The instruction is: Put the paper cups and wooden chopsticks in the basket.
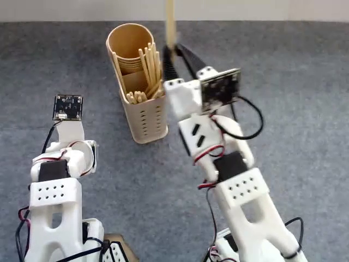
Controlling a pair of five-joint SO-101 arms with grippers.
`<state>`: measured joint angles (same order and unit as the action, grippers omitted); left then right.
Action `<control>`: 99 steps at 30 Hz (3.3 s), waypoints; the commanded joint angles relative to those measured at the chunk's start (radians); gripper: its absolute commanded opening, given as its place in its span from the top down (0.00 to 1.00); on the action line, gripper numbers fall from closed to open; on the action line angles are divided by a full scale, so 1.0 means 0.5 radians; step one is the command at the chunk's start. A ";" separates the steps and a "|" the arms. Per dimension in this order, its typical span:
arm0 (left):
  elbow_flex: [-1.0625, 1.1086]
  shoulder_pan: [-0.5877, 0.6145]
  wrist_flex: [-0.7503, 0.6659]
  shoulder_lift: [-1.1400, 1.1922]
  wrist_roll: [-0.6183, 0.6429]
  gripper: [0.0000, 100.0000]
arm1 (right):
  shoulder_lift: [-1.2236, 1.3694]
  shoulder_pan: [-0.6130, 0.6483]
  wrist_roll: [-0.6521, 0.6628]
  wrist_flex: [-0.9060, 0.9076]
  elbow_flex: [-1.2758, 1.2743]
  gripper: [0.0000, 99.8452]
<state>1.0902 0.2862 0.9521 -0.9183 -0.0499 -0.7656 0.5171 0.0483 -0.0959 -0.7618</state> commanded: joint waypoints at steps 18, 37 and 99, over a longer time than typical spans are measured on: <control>-0.002 -0.029 -0.034 -0.017 0.003 0.84 | 0.523 0.195 -0.282 -0.333 0.081 0.96; -0.002 -0.029 -0.037 -0.017 0.003 0.84 | 0.496 0.192 -0.129 -0.315 0.081 0.92; -5.194 -0.781 0.586 3.184 0.420 0.99 | 0.014 -0.232 0.255 0.646 -1.284 1.00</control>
<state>-1.4431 -0.0898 1.2313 0.6897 0.1588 -0.7457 0.3928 0.1634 0.2463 -1.4093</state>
